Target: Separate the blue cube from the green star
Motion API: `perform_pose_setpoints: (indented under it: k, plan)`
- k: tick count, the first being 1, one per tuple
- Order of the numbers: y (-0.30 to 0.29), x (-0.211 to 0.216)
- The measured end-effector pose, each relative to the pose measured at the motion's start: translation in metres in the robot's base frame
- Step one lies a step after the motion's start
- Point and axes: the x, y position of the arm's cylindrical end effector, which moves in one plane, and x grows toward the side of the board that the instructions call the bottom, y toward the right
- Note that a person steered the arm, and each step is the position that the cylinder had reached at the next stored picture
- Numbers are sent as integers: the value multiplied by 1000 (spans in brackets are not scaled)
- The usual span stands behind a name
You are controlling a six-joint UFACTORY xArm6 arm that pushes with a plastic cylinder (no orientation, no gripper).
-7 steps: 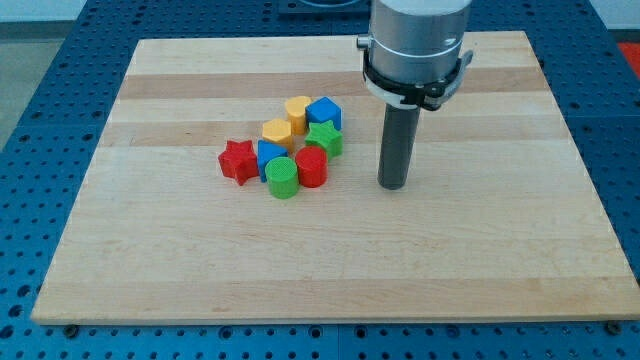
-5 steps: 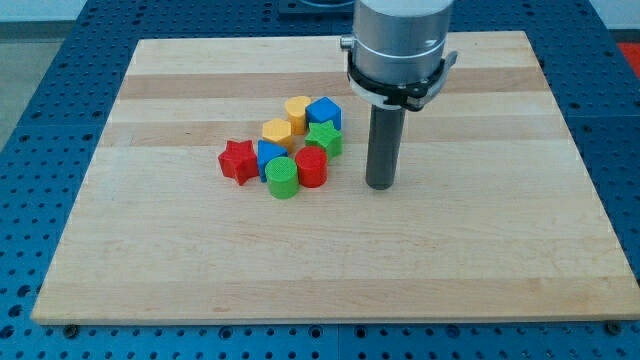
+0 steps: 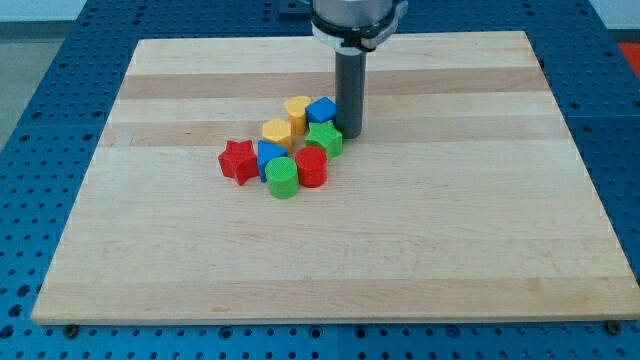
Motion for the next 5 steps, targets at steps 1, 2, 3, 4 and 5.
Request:
perform_pose_setpoints:
  k: [1,2,3,4,5]
  plan:
    - [-3,-23]
    - [7,-73]
    - [-21,-113]
    - [-83,-76]
    - [-84,-30]
